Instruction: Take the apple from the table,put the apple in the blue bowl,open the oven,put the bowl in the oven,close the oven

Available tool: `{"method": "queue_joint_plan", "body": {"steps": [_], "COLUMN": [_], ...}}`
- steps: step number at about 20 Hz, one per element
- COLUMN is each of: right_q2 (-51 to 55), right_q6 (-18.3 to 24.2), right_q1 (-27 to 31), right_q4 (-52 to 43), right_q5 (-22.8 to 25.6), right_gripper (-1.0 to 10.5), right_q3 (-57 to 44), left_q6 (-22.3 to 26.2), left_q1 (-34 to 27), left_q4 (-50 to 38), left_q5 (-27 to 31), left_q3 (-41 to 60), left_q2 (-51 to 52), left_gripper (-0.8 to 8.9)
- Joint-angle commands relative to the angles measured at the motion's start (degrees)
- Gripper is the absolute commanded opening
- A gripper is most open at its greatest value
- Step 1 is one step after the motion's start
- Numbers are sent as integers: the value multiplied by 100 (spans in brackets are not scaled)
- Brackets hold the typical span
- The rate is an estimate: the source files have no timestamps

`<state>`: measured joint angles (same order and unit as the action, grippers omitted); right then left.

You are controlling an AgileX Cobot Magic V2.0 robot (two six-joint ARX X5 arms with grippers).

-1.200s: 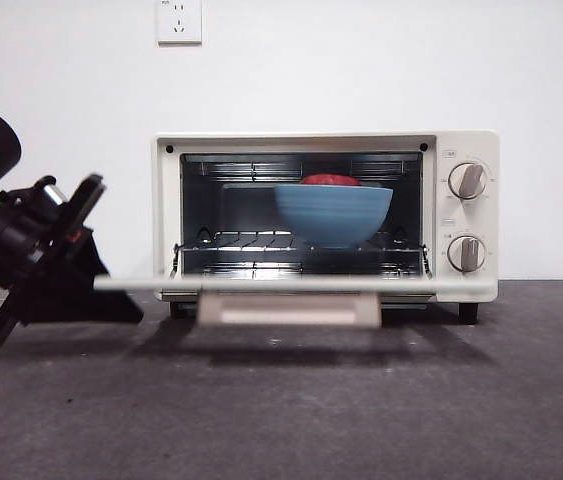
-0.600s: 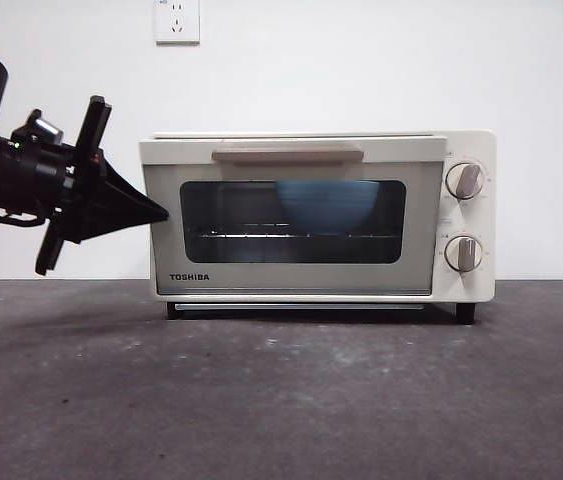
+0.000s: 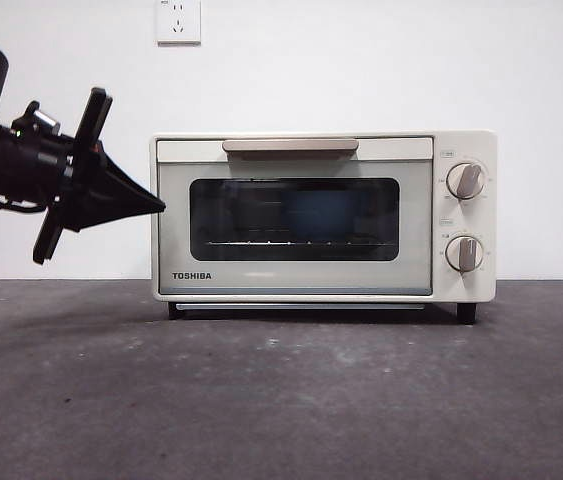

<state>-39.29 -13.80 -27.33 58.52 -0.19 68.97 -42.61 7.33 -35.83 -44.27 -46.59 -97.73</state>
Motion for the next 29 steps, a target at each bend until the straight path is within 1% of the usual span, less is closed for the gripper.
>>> {"method": "queue_joint_plan", "body": {"steps": [1,3,7,10,12,14,17,19,21,24,29], "right_q2": [-28,-26,70,164,212,245,245,236,227,229,234], "right_q6": [87,136,267,273,275,280,422,426,426,420,424], "right_q1": [-35,-35,-35,-35,-35,-35,-35,-35,-35,-35,-33], "right_q4": [-103,-260,-918,-1574,-2055,-2562,-3281,-3692,-4063,-4441,-4638], "right_q5": [11,-7,-74,-278,-481,-708,-1062,-1154,-1187,-1187,-1180], "right_gripper": [187,187,187,186,186,186,185,164,119,8,5], "right_q3": [0,-129,-664,-1226,-1661,-2107,-2664,-2948,-3195,-3460,-3495], "left_q6": [487,844,1720,2192,2424,2562,2688,2758,2830,2861,2868], "left_q1": [118,197,448,621,728,831,935,984,1005,1005,1005], "left_q4": [446,973,2363,3239,3744,4210,4706,4972,5191,5466,5731], "left_q5": [-24,85,688,1137,1381,1602,1862,1915,1967,2109,2140], "left_q3": [-101,-101,-101,-101,-101,-101,-101,-101,-101,-101,-101], "left_q2": [398,730,1668,2345,2778,3228,3834,4192,4500,4833,5001], "left_gripper": [7,7,7,7,7,7,7,7,7,7,7]}}
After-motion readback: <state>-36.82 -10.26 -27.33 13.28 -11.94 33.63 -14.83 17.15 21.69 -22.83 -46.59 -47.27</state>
